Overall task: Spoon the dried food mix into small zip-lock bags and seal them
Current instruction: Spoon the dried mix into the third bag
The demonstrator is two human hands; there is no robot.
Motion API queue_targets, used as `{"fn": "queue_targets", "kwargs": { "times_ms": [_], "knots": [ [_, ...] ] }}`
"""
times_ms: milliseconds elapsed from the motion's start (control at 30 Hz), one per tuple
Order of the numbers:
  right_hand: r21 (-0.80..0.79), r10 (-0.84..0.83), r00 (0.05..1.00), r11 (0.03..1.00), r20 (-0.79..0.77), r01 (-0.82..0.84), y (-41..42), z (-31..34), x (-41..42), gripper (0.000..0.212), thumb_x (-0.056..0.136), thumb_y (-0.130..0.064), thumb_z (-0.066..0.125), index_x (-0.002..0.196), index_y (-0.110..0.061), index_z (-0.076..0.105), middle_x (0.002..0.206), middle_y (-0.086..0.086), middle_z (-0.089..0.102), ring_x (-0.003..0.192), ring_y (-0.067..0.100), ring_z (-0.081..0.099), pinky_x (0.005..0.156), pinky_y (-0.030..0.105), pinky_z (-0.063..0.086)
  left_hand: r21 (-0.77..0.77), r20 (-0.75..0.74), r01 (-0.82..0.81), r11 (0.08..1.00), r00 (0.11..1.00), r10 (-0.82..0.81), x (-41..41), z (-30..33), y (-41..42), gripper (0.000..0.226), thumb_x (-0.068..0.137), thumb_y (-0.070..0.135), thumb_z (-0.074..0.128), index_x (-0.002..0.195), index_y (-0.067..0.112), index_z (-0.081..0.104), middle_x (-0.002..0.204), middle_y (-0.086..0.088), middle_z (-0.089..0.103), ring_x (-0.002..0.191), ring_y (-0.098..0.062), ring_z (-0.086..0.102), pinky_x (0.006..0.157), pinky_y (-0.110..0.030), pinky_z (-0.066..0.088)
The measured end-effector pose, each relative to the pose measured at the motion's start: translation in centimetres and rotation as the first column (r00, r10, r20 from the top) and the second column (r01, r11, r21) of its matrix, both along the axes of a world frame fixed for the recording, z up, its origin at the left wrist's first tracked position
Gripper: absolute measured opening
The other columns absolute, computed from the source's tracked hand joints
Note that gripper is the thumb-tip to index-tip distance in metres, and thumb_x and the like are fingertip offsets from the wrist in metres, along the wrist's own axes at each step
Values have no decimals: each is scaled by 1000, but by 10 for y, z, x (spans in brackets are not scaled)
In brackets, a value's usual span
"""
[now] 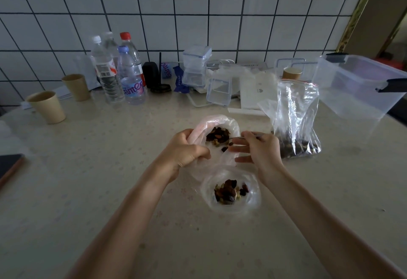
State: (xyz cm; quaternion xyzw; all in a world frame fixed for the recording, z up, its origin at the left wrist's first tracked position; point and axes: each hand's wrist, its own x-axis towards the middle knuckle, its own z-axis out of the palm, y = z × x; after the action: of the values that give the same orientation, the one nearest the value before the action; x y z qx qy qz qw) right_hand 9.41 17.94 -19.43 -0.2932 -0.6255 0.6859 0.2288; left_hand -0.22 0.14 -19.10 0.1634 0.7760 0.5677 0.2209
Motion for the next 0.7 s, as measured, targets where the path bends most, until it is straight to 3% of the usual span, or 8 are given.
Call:
{"fn": "queue_targets", "kwargs": {
  "times_ms": [100, 167, 233, 367, 467, 567, 700],
  "knots": [
    [-116, 35, 999, 993, -3, -35, 2, 1, 2, 18, 105, -15, 57, 107, -3, 70, 86, 10, 81, 77, 28, 79, 49, 33, 59, 8, -29, -26, 1000, 999, 26, -4, -3, -2, 37, 77, 13, 80, 110, 28, 71, 100, -8, 77, 79, -15, 75, 70, -30, 64],
    [-154, 53, 998, 987, -16, -55, 4, 2, 5, 20, 106, -18, 56, 109, -2, 69, 89, 11, 81, 80, 29, 80, 51, 34, 60, 15, -61, -49, 999, 997, 50, -8, -6, -5, 31, 82, 19, 80, 109, 31, 70, 98, -1, 77, 66, -8, 73, 56, -20, 56],
    [-157, 70, 997, 985, -37, -75, 5, 4, 7, 22, 107, -18, 55, 111, -1, 68, 91, 12, 81, 81, 29, 80, 51, 33, 60, 16, -102, -87, 996, 991, 88, -10, -8, -6, 31, 85, 31, 81, 113, 34, 68, 99, 8, 75, 70, -5, 74, 54, -16, 54],
    [-145, 93, 994, 984, -52, -100, 5, 8, 9, 23, 107, -17, 55, 112, 1, 68, 92, 14, 80, 82, 30, 79, 50, 33, 59, 17, -212, -181, 983, 960, 180, -14, -10, -9, 41, 86, 55, 76, 119, 33, 68, 102, 11, 74, 74, -5, 74, 60, -22, 57],
    [-135, 116, 990, 983, -74, -125, 4, 14, 10, 23, 107, -17, 55, 112, 1, 68, 93, 15, 80, 82, 30, 79, 49, 32, 58, -1, -315, -238, 971, 922, 225, -17, -10, -13, 53, 86, 63, 72, 124, 28, 66, 115, 13, 70, 94, -6, 71, 82, -29, 57],
    [-125, 138, 986, 981, -92, -149, 3, 24, 13, 22, 107, -17, 55, 111, 0, 68, 94, 16, 80, 83, 30, 79, 48, 31, 57, -9, -408, -262, 965, 882, 236, -17, -5, -16, 63, 86, 62, 73, 132, 21, 62, 123, 11, 65, 105, -4, 63, 82, -23, 50],
    [-106, 177, 978, 976, -112, -189, 4, 37, 19, 23, 107, -16, 54, 113, 0, 69, 96, 16, 80, 85, 31, 79, 50, 32, 59, -6, -545, -291, 957, 803, 240, -8, 5, -16, 55, 89, 52, 75, 131, 20, 62, 127, 12, 62, 118, -9, 58, 96, -31, 48]
  ]
}}
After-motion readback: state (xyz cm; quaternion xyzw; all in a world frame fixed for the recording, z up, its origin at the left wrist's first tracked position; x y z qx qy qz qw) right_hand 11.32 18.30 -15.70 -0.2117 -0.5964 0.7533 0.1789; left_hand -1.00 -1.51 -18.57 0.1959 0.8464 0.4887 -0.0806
